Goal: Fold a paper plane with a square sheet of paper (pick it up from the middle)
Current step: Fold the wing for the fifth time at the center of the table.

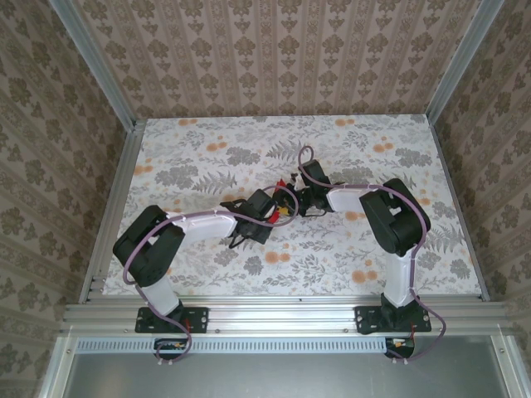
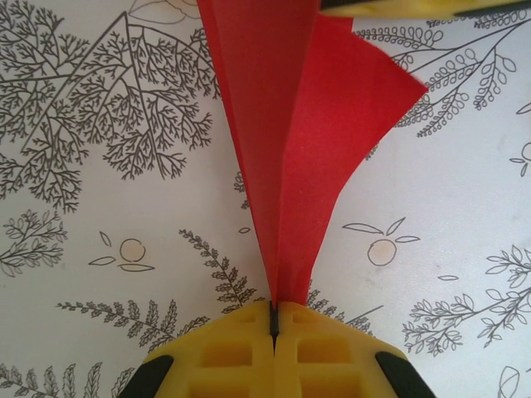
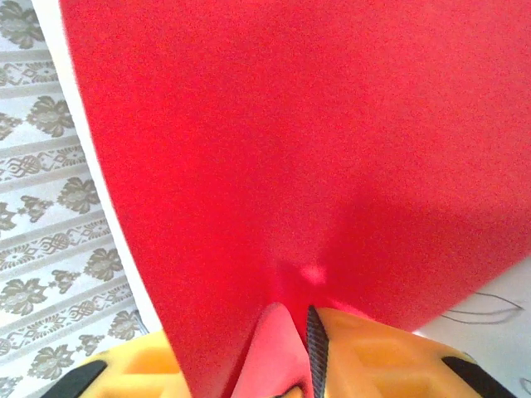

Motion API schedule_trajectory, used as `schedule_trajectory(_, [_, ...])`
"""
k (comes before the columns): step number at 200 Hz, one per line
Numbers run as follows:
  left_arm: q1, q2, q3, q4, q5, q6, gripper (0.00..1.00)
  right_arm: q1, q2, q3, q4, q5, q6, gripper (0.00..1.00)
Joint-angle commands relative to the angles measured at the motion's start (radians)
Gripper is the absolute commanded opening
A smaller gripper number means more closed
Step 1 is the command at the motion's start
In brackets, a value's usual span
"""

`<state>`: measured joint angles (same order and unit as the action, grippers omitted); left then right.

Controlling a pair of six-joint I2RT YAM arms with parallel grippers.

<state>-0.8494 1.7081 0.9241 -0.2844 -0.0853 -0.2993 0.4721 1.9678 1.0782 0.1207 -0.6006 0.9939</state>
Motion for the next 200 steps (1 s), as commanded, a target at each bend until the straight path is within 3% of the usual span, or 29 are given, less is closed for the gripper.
schedule_trajectory(1, [0.006,0.01,-0.017,-0.017,-0.029,-0.024,0.0,0.01,-0.035,0.03,-0.105,0.032,-0.043,0.35])
schedule_trajectory(51, [0.005,0.006,-0.018,-0.015,-0.032,-0.01,0.0,0.01,-0.058,0.06,-0.165,0.059,-0.088,0.42])
schedule_trajectory(105, [0.007,0.005,-0.017,-0.007,-0.036,-0.023,0.0,0.02,-0.024,0.048,-0.082,-0.01,-0.016,0.28])
schedule_trajectory(200, [0.007,0.007,-0.017,0.004,-0.04,-0.05,0.0,0.031,0.046,0.067,-0.068,-0.028,0.01,0.26])
